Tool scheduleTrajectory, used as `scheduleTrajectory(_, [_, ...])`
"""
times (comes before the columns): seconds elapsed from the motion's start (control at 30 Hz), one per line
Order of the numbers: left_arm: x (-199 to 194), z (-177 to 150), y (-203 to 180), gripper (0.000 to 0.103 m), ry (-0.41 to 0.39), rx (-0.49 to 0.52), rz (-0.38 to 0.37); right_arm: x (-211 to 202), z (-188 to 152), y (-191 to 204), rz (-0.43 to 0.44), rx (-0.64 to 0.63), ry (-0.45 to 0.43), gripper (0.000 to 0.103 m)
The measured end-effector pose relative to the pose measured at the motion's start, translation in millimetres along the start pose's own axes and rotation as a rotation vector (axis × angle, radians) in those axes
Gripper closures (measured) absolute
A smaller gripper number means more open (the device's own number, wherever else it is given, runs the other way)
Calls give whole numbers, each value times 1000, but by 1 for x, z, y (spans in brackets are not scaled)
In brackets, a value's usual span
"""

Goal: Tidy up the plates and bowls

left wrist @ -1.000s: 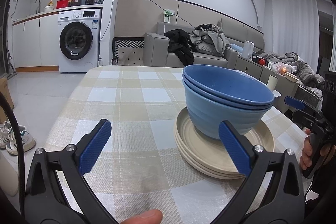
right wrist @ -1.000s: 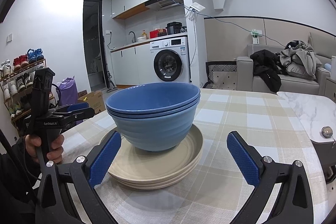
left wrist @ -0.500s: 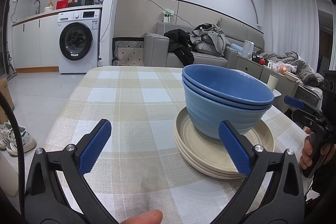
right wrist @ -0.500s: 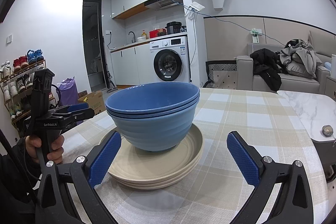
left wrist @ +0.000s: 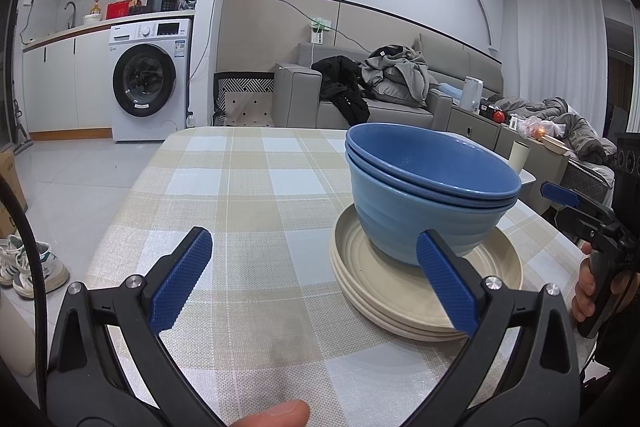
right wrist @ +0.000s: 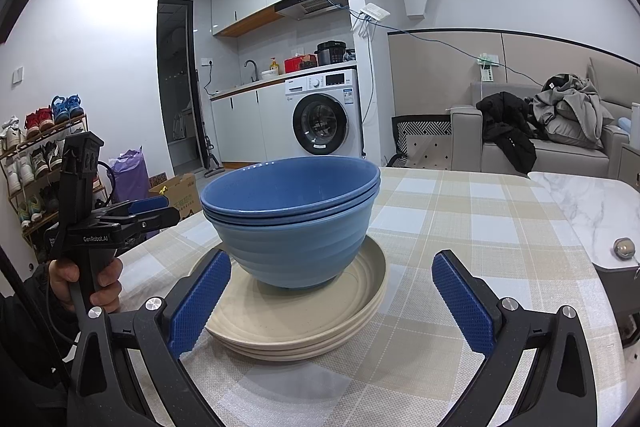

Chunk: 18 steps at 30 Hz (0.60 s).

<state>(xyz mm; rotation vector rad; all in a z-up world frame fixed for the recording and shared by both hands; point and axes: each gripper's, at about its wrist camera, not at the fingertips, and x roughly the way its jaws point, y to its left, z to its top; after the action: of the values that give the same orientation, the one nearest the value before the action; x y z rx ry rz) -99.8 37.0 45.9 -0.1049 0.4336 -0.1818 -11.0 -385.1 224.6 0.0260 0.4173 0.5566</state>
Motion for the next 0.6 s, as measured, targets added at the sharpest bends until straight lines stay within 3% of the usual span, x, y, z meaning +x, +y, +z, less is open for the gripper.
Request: scheduleTrajectory(0.6, [1,-1,0,1,0,1,0,0,1,0,0,1,2,0])
